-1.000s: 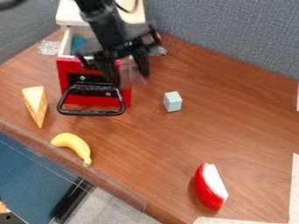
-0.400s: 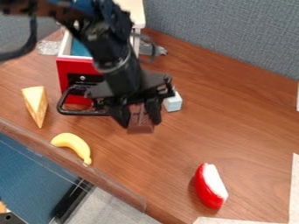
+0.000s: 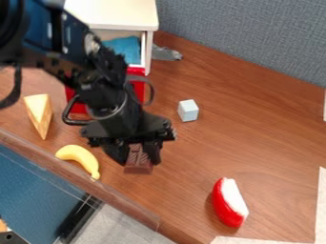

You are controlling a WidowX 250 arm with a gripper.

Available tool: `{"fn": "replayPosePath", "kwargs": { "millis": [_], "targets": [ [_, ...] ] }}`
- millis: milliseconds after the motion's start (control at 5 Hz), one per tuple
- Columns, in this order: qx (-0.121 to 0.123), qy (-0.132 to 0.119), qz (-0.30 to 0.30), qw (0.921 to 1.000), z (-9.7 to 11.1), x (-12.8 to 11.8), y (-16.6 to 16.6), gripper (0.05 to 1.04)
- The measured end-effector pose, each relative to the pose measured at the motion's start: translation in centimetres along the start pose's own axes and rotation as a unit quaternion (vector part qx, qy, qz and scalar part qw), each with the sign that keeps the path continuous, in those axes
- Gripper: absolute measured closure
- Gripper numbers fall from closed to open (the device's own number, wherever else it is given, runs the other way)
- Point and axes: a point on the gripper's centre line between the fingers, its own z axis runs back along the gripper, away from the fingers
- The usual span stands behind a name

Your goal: Take out the chocolate out of the drawer and put it on the bottom center of the table

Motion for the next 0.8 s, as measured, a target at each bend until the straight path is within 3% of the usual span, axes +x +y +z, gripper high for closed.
{"fn": "replayPosePath", "kwargs": {
  "millis": [400, 600, 800],
  "targets": [
    [0.001, -0.003, -0.008, 1.0000, -2.4, -0.2, 1.2, 0.478],
    [-0.013, -0.010, -0.011, 0.9998, -3.2, 0.1, 1.3, 0.478],
    [-0.003, -0.012, -0.013, 0.9998, -4.1, 0.2, 1.6, 0.461]
  ]
}}
